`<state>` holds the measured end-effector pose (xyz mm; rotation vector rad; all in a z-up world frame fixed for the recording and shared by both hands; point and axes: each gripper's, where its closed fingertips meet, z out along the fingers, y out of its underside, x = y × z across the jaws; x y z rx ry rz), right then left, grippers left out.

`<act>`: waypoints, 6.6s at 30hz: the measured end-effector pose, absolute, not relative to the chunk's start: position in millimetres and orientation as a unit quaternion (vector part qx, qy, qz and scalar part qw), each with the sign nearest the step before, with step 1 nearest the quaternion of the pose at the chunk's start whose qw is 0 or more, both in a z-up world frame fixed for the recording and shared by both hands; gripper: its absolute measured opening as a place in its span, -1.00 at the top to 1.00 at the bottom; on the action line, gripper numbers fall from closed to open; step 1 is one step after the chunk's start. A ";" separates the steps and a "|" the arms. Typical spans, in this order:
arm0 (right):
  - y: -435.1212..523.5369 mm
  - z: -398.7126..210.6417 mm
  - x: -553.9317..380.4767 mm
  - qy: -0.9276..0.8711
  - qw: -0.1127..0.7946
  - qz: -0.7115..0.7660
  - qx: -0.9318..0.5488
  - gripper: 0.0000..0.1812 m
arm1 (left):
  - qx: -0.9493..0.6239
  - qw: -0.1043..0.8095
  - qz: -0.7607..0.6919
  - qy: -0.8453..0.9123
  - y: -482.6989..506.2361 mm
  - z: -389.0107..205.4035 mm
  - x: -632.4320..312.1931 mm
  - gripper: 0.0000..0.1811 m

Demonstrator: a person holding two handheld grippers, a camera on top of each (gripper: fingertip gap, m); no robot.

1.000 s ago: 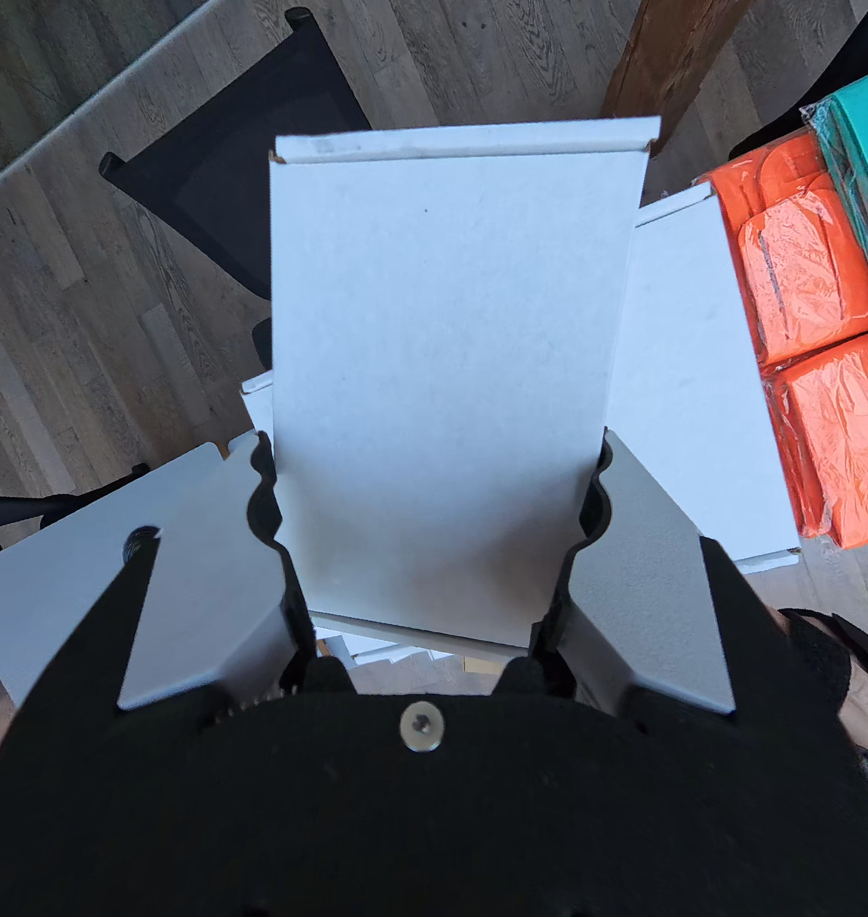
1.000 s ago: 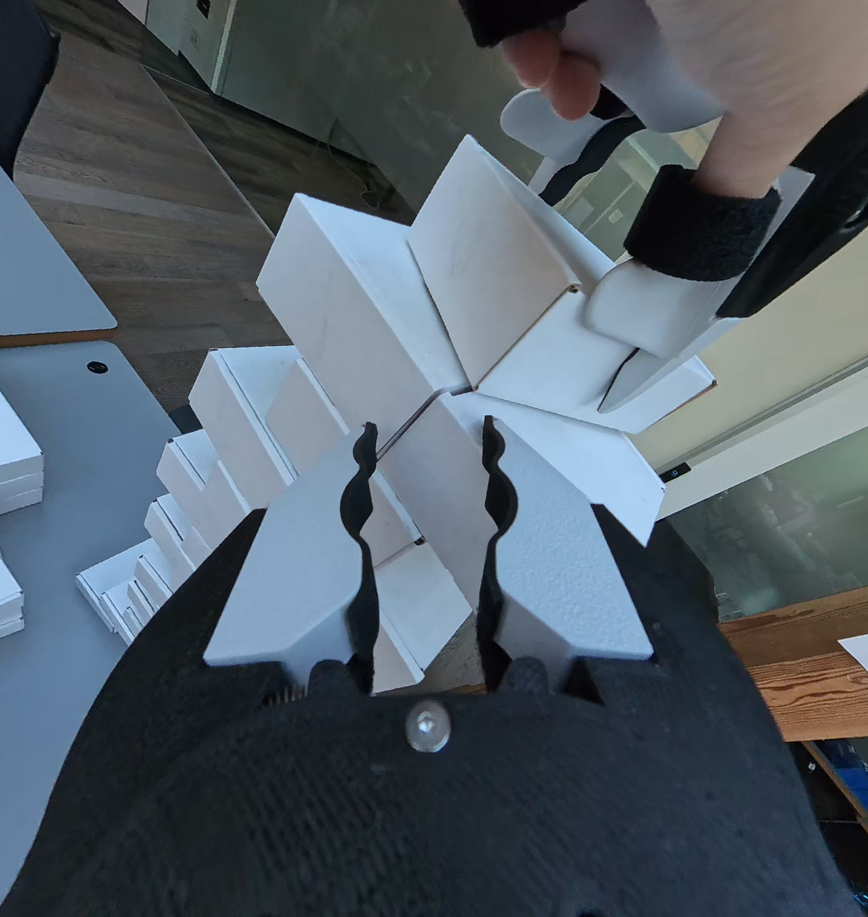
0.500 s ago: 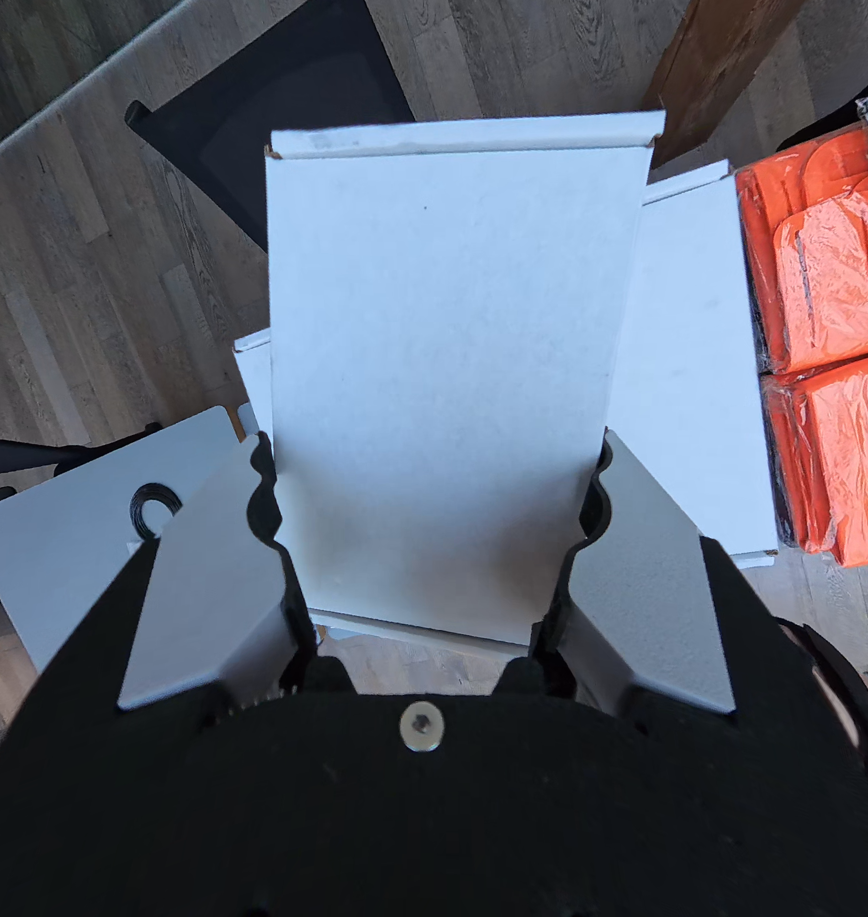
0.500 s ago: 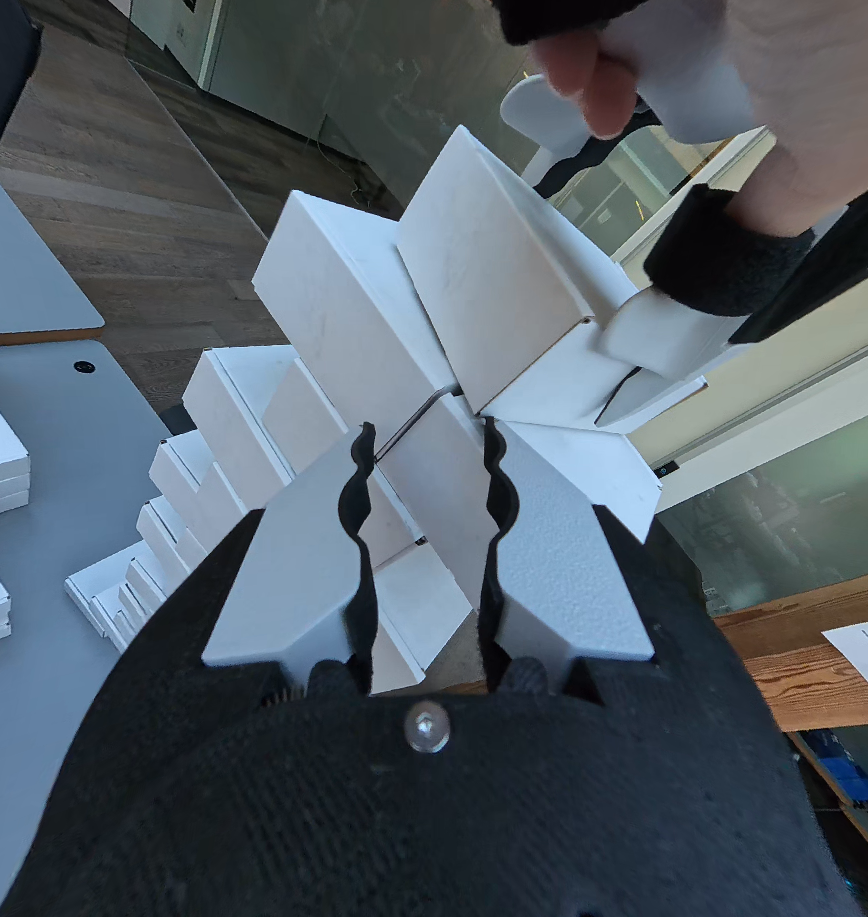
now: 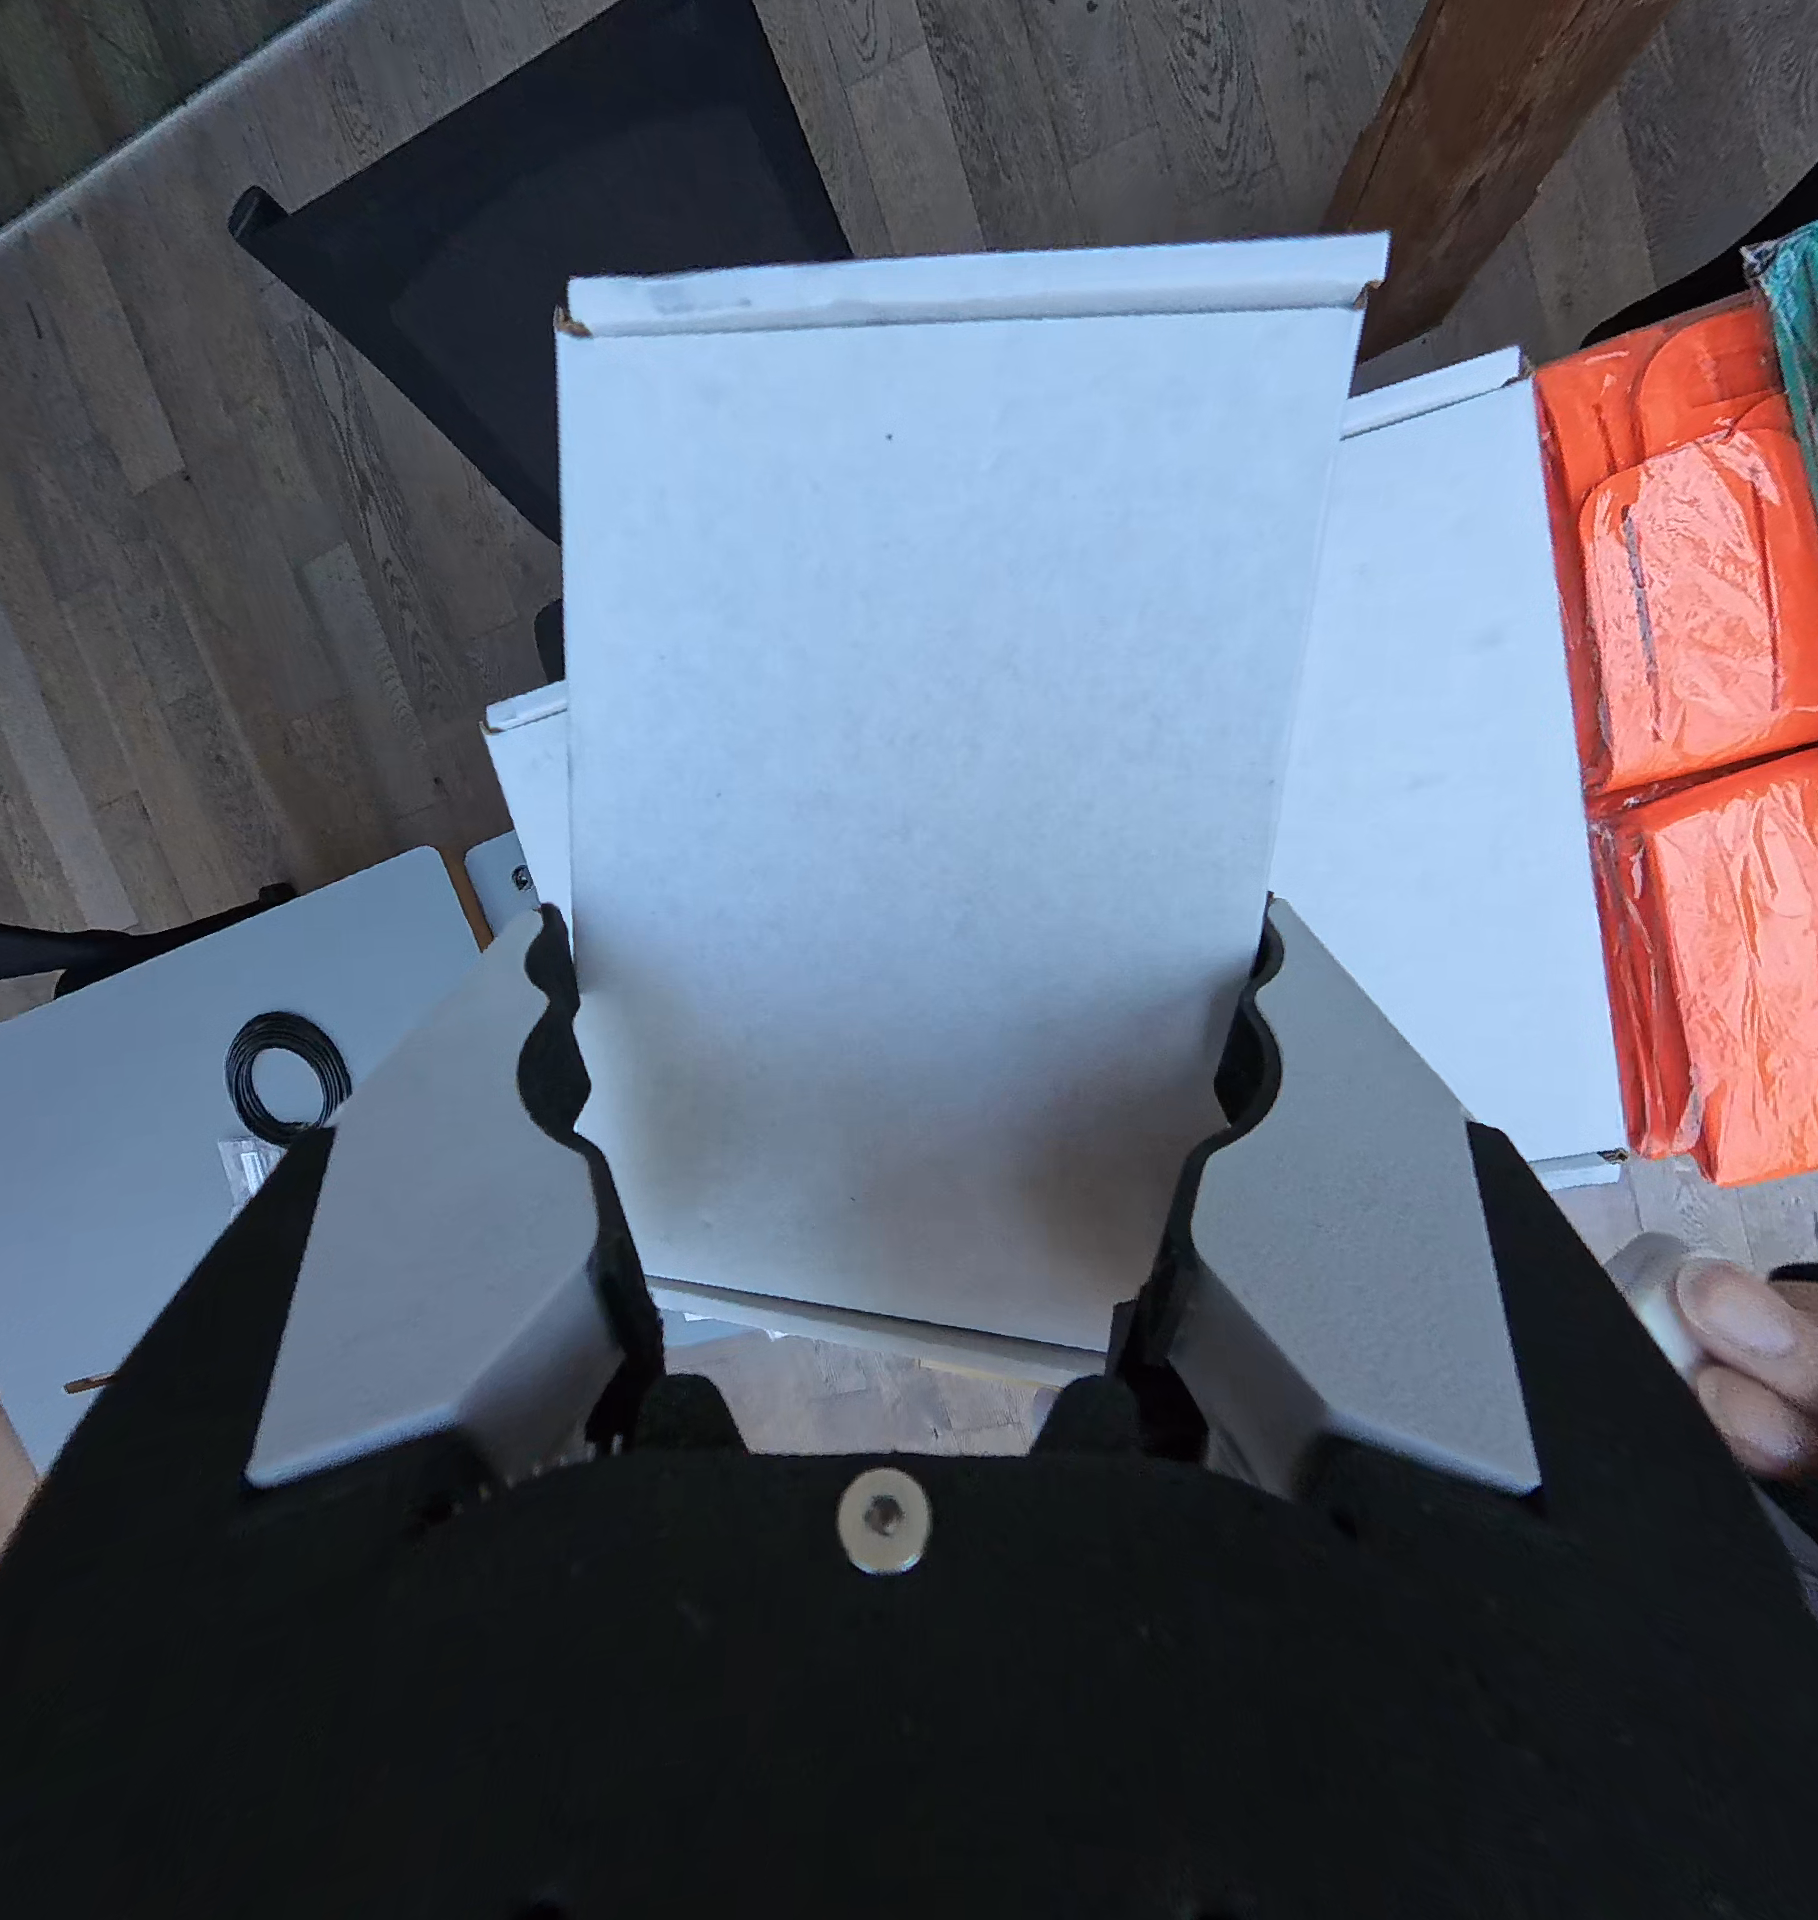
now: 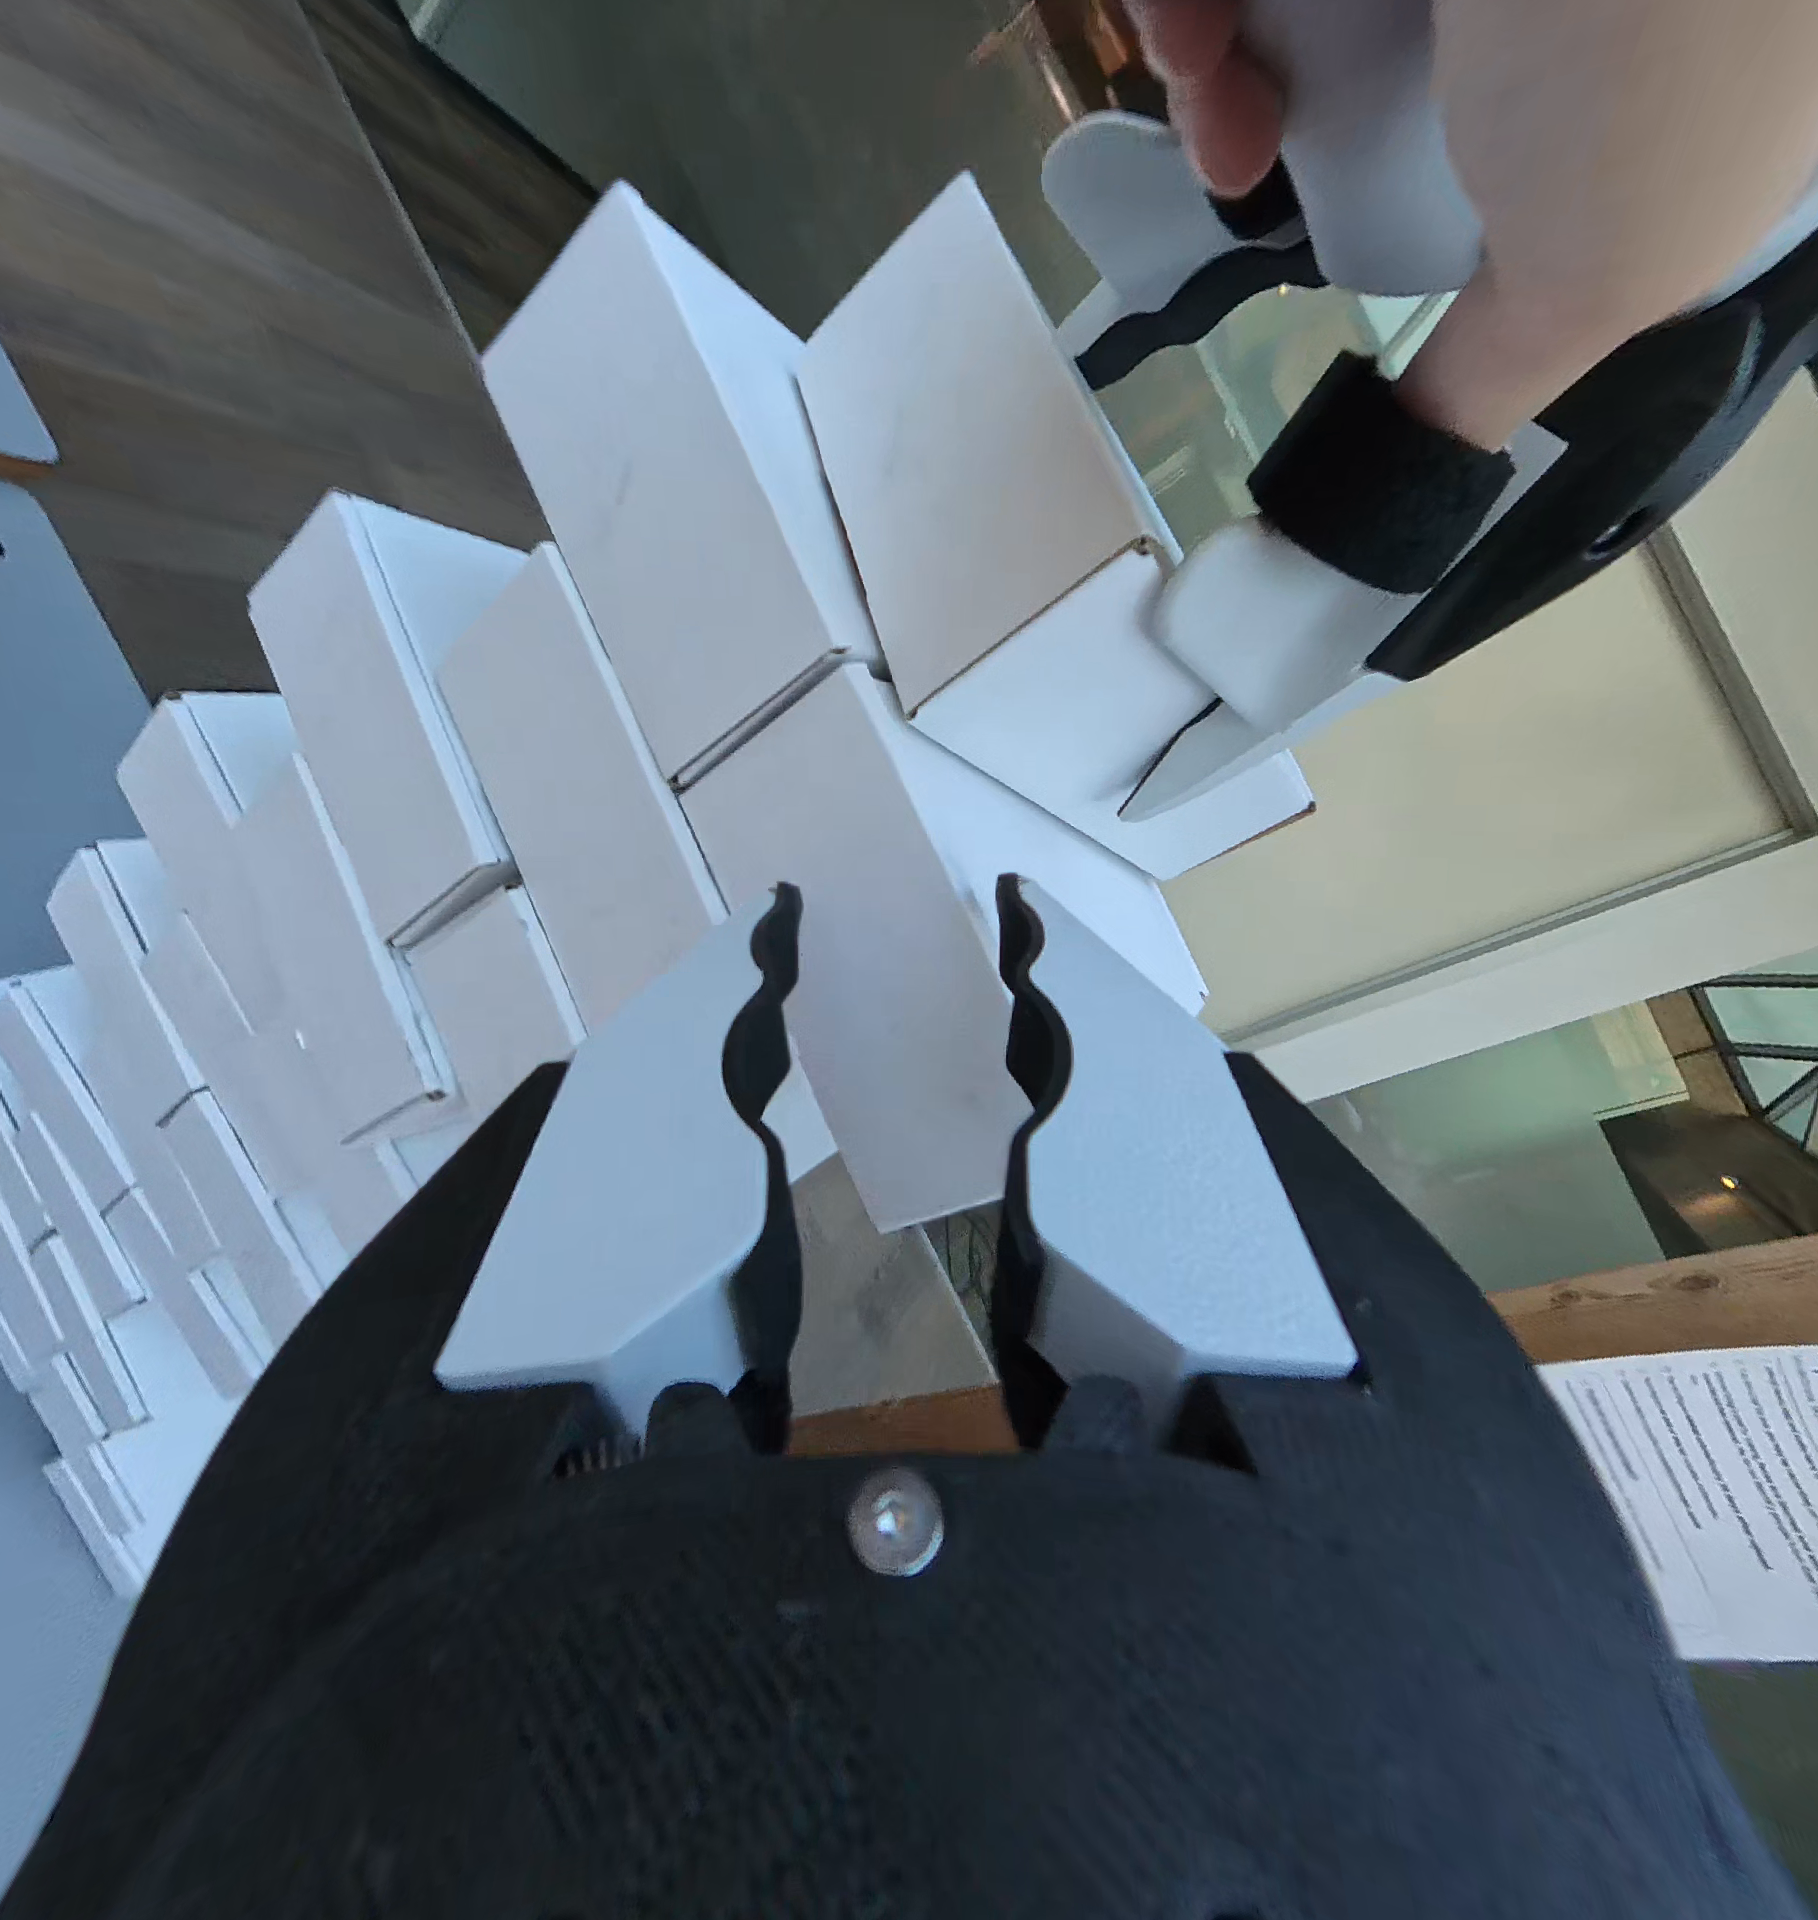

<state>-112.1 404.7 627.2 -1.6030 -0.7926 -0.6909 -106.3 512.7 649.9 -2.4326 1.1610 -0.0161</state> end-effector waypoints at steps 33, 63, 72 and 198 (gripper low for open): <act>416.6 621.1 -102.2 -0.326 0.533 -0.292 -0.725 0.62 | -0.906 0.194 -0.010 0.376 491.5 651.4 -100.3 -0.38; 422.2 614.9 -99.4 -0.341 0.514 -0.343 -0.708 0.61 | -0.871 0.220 -0.076 0.433 489.8 648.4 -85.5 -0.55; 416.9 614.3 -99.8 -0.331 0.544 -0.330 -0.697 0.43 | -0.870 0.217 -0.067 0.439 484.4 646.8 -81.9 -0.54; 415.0 617.3 -71.0 -0.477 0.542 -0.547 -0.424 0.29 | -0.860 0.222 -0.068 0.455 480.5 647.4 -78.3 -0.49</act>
